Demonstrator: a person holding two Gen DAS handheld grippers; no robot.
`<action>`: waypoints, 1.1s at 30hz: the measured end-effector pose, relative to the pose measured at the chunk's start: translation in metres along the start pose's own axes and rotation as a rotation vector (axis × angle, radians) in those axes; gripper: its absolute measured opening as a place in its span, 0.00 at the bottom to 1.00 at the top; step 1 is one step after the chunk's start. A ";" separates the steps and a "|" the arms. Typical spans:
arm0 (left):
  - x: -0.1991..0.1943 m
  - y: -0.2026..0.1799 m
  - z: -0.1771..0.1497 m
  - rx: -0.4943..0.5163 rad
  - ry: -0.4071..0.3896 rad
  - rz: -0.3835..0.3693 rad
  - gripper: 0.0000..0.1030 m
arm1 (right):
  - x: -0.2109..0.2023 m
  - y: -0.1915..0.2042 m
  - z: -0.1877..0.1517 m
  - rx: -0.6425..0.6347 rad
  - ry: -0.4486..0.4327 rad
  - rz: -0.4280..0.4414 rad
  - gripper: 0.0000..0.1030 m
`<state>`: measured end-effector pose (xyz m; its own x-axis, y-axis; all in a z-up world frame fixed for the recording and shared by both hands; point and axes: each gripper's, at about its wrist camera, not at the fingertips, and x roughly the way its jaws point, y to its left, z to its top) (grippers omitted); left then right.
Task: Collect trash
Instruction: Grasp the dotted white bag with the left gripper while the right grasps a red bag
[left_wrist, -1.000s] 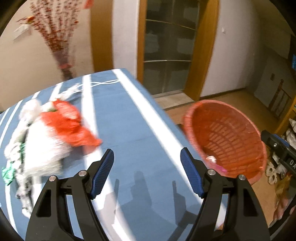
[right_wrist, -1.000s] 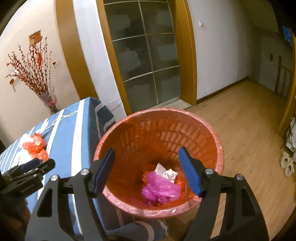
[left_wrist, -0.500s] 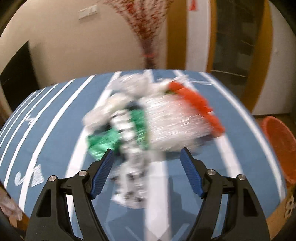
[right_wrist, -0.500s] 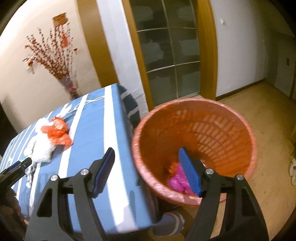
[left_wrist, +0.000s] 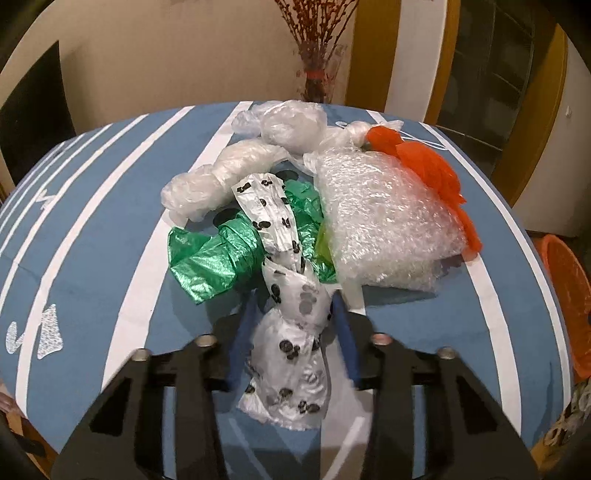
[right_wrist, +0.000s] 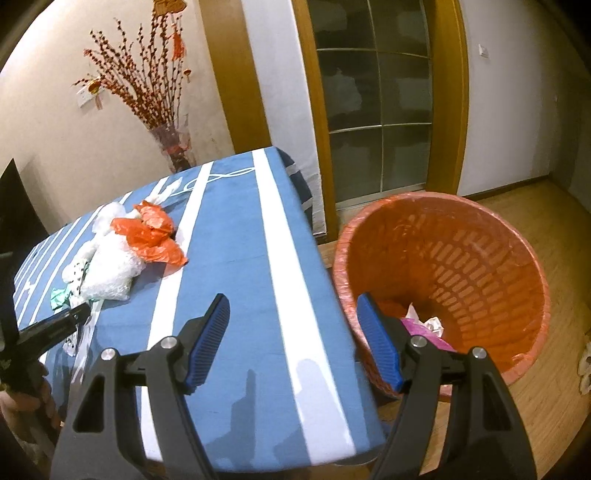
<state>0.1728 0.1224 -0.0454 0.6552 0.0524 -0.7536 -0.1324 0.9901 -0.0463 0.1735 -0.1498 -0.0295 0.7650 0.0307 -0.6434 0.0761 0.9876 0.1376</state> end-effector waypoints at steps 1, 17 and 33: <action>0.000 0.001 0.001 0.000 -0.001 -0.007 0.25 | 0.001 0.004 0.000 -0.004 0.002 0.006 0.68; -0.049 0.033 0.026 -0.024 -0.159 -0.040 0.19 | 0.028 0.084 0.031 -0.083 -0.017 0.156 0.64; -0.043 0.072 0.047 -0.079 -0.183 -0.002 0.19 | 0.102 0.179 0.061 -0.190 0.070 0.227 0.27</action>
<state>0.1703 0.1977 0.0148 0.7790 0.0805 -0.6219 -0.1841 0.9774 -0.1041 0.3043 0.0207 -0.0246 0.7024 0.2584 -0.6632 -0.2185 0.9651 0.1446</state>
